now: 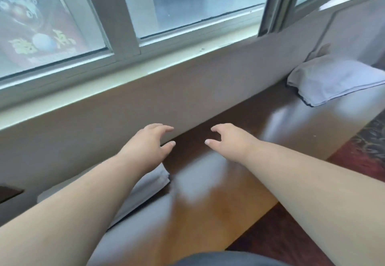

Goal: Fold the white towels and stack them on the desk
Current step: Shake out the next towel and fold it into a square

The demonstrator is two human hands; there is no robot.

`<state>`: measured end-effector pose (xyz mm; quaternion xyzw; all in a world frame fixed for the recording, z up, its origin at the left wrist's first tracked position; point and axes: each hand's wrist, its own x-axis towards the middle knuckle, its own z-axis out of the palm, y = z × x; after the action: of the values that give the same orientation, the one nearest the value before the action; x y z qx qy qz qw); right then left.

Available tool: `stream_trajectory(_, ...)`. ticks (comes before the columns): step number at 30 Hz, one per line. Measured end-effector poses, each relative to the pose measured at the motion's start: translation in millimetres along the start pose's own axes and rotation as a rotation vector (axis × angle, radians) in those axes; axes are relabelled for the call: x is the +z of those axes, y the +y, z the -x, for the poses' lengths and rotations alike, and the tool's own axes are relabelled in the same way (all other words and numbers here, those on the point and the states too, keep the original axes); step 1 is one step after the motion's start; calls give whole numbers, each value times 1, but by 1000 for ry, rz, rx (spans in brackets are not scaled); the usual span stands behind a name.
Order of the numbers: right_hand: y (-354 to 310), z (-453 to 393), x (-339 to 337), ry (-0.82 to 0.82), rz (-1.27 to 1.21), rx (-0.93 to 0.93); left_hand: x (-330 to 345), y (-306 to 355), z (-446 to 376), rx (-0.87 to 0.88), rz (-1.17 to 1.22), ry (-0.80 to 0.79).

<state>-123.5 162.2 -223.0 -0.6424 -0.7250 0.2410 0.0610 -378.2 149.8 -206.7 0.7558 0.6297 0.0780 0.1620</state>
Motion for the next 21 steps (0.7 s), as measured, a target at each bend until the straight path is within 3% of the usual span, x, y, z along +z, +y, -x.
stream_trajectory(5, 112, 63, -97, 113, 93, 89, 4, 129, -14, 152, -63, -1)
stream_trajectory(10, 222, 146, -179, 245, 94, 189, 19, 259, -26, 163, -69, 13)
stream_trajectory(15, 318, 226, -208, 292, 43, 296, 62, 367, -23, 166, 33, 21)
stream_trajectory(21, 400, 273, -216, 382, -17, 389, 118, 449, -23, 193, 30, -53)
